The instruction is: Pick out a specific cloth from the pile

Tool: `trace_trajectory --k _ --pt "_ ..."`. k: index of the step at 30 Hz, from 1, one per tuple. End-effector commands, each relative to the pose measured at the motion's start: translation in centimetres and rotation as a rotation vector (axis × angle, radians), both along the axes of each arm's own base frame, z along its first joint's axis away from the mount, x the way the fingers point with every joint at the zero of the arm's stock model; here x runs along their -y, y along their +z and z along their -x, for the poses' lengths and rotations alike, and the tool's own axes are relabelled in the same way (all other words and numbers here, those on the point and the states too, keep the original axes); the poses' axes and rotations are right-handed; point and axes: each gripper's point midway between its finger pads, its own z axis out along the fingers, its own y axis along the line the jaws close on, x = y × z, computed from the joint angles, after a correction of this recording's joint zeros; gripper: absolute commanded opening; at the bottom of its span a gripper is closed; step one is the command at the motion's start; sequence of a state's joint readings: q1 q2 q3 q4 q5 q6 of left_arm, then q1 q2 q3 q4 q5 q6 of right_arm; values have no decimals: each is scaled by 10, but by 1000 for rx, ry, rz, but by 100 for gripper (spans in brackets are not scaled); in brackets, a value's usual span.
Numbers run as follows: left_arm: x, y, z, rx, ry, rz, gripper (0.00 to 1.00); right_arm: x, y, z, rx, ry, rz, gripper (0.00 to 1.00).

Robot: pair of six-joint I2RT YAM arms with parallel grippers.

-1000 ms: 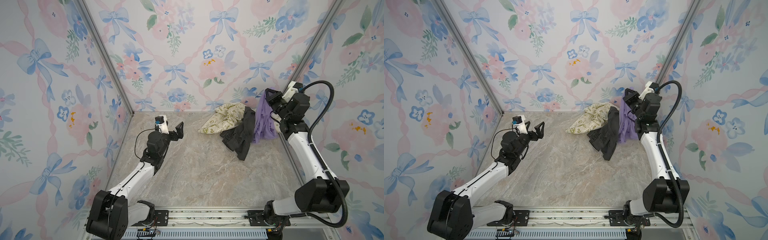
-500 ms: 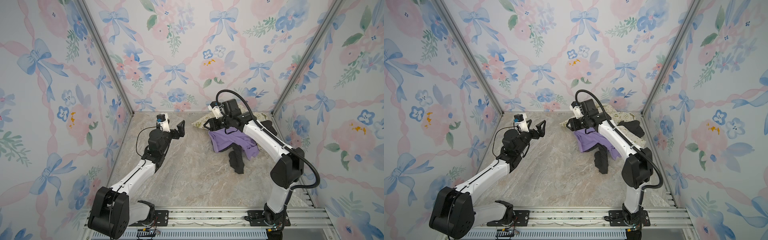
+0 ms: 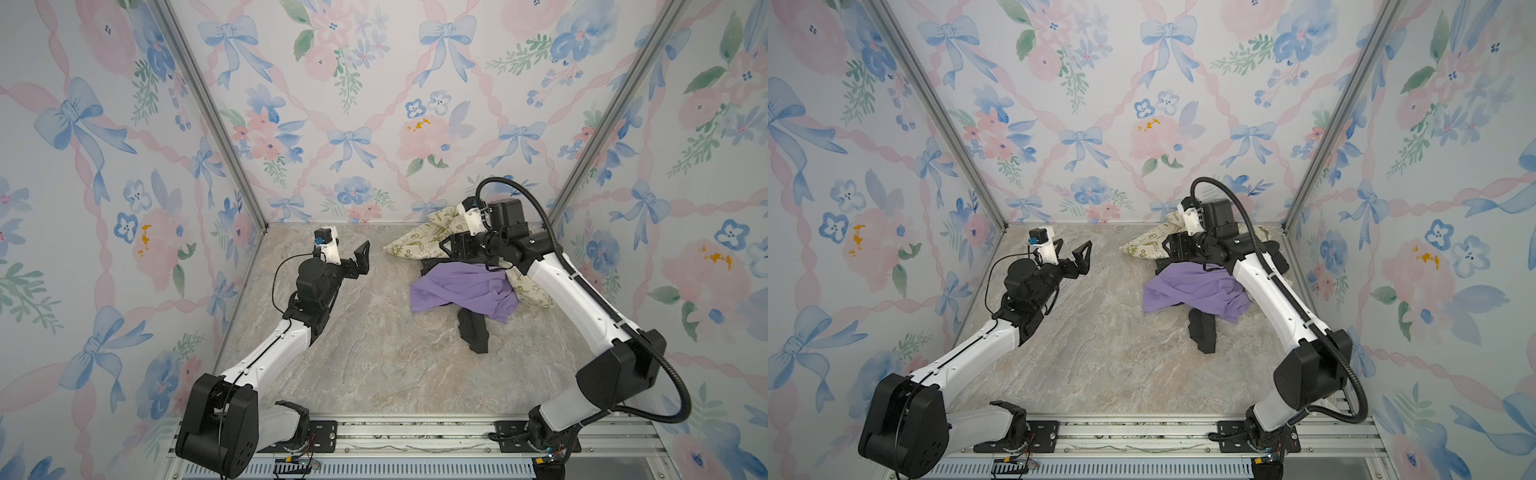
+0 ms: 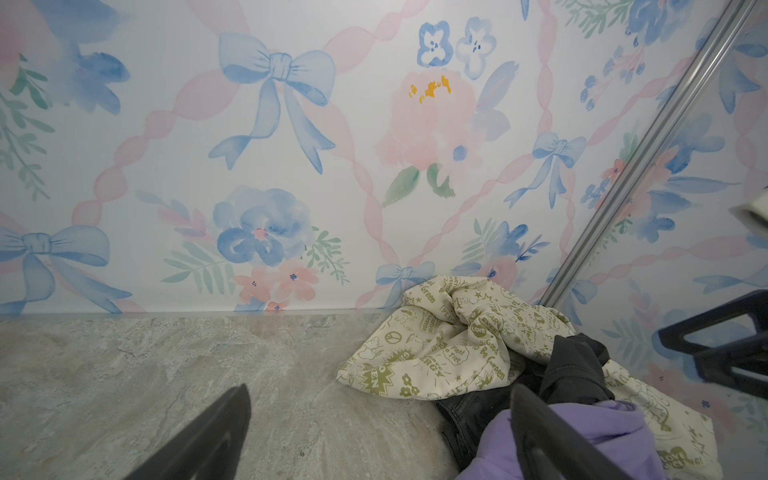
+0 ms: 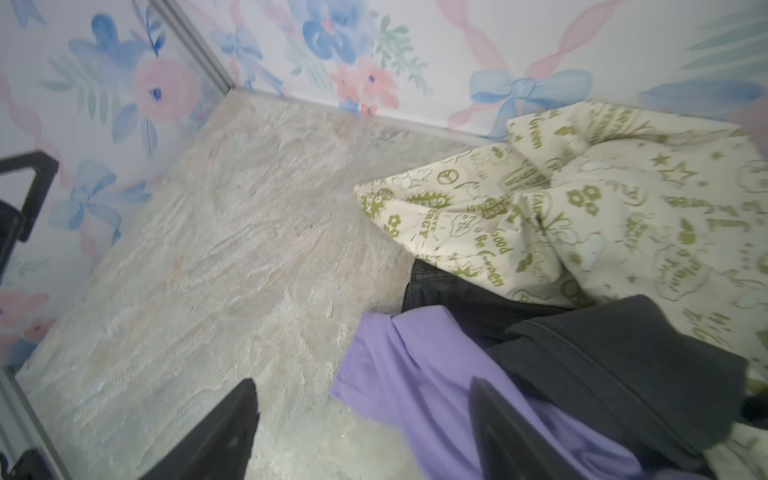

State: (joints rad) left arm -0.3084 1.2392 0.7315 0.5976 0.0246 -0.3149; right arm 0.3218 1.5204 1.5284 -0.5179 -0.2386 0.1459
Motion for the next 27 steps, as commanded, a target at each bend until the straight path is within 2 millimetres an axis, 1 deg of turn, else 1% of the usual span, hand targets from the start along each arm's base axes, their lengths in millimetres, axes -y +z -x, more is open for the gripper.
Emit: trace_trajectory --k 1,4,5,7,8,9,11,12,14,18,20,22,24,27 --pt "5 15 0 59 -25 -9 98 44 8 -11 45 -214 -105 84" --pt "8 15 -2 64 -36 -7 98 93 -5 -2 17 -404 -143 85" --pt "9 15 -2 63 -42 -4 98 111 -13 4 1 -484 -153 86" --pt "11 15 -2 65 -51 -1 98 149 -38 19 -62 -671 -163 86" --pt "11 14 -3 64 -54 -1 98 166 -54 29 -107 -763 -182 86" --pt "13 13 -3 62 -60 1 98 180 -69 39 -149 -846 -226 86" --pt "15 12 -4 61 -72 3 98 196 -95 56 -210 -966 -294 85" --pt "16 11 -5 58 -77 7 98 200 -106 62 -240 -1010 -331 85" --pt "19 9 -6 51 -91 20 98 200 -124 70 -281 -1046 -380 85" --pt "21 8 -5 40 -102 43 98 191 -152 71 -370 -1064 -451 84" --pt "22 7 -4 39 -104 44 98 184 -166 67 -420 -1057 -490 83" --pt "21 8 -3 41 -104 43 98 176 -177 59 -453 -1036 -538 79" --pt "21 8 -2 44 -105 42 98 169 -184 50 -470 -1023 -590 75" --pt "19 9 0 47 -97 45 98 163 -191 38 -490 -1016 -662 67"
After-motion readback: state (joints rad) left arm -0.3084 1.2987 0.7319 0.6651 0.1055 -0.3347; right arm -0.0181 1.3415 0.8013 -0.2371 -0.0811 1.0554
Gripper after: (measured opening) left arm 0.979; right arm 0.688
